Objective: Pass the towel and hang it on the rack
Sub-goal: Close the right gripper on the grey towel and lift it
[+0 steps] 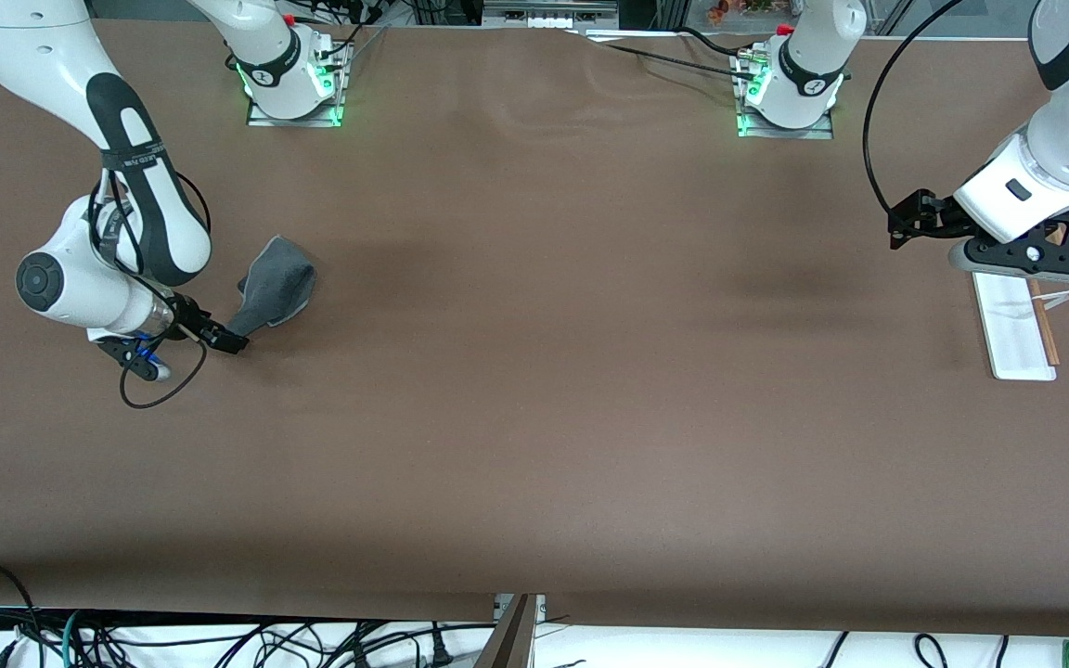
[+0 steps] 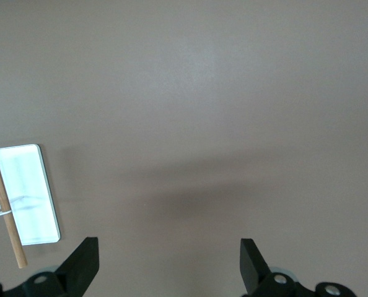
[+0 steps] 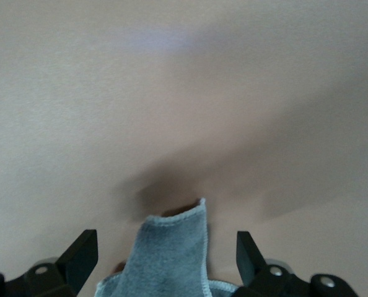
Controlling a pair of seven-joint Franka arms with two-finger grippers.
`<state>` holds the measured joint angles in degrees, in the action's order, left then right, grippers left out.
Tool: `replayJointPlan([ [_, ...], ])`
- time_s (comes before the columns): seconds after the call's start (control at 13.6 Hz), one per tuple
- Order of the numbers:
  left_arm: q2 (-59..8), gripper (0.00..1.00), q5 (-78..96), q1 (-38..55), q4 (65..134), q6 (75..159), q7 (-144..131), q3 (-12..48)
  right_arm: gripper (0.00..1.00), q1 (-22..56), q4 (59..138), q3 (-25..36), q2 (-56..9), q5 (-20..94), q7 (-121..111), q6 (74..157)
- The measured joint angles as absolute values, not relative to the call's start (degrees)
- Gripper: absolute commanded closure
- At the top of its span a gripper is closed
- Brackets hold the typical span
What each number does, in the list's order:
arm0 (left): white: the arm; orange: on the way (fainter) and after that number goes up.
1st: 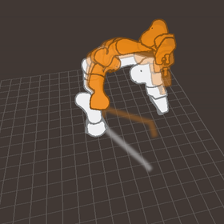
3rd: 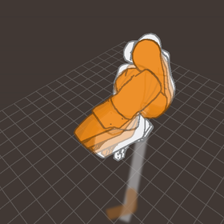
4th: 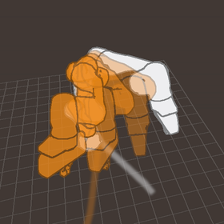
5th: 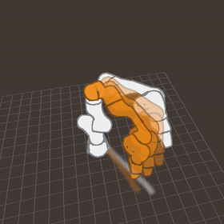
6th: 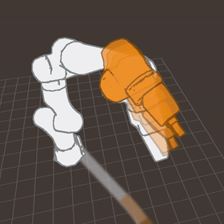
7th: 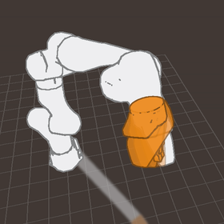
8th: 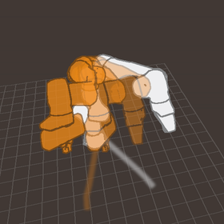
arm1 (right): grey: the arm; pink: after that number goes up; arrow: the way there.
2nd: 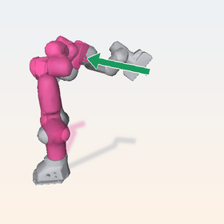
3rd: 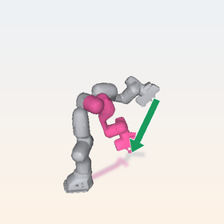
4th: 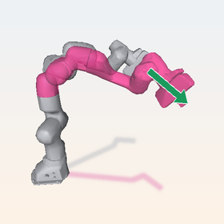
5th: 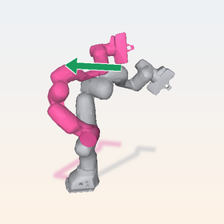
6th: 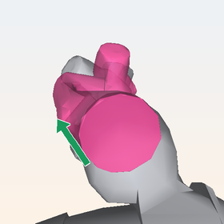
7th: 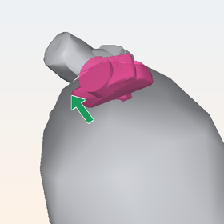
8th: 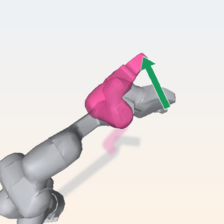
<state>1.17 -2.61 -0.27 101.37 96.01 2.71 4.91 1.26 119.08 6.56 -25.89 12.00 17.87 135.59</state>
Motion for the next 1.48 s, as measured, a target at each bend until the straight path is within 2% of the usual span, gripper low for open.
replayJointPlan([
  [0.89, 1.17, 0.0, -2.61, -0.23, 101.22, 96.01, 2.71, 5.17, 0.13, 1.27, 120.01, 7.48, -26.2, 11.98, 17.89, 135.55],
  [1.11, 1.17, 0.0, -2.61, -0.23, 101.19, 96.01, 2.71, 5.17, 0.39, 1.3, 120.05, 7.48, -26.39, 11.44, 17.84, 135.55],
  [1.33, 1.17, 0.0, -2.61, -0.23, 101.18, 96.01, 2.71, 5.17, 0.49, 1.32, 120.06, 7.48, -26.42, 11.11, 17.74, 135.55],
  [1.48, 1.17, 0.0, -2.61, -0.23, 101.16, 96.01, 2.71, 5.17, 0.62, 1.32, 120.05, 7.48, -26.42, 10.21, 17.73, 135.55],
])
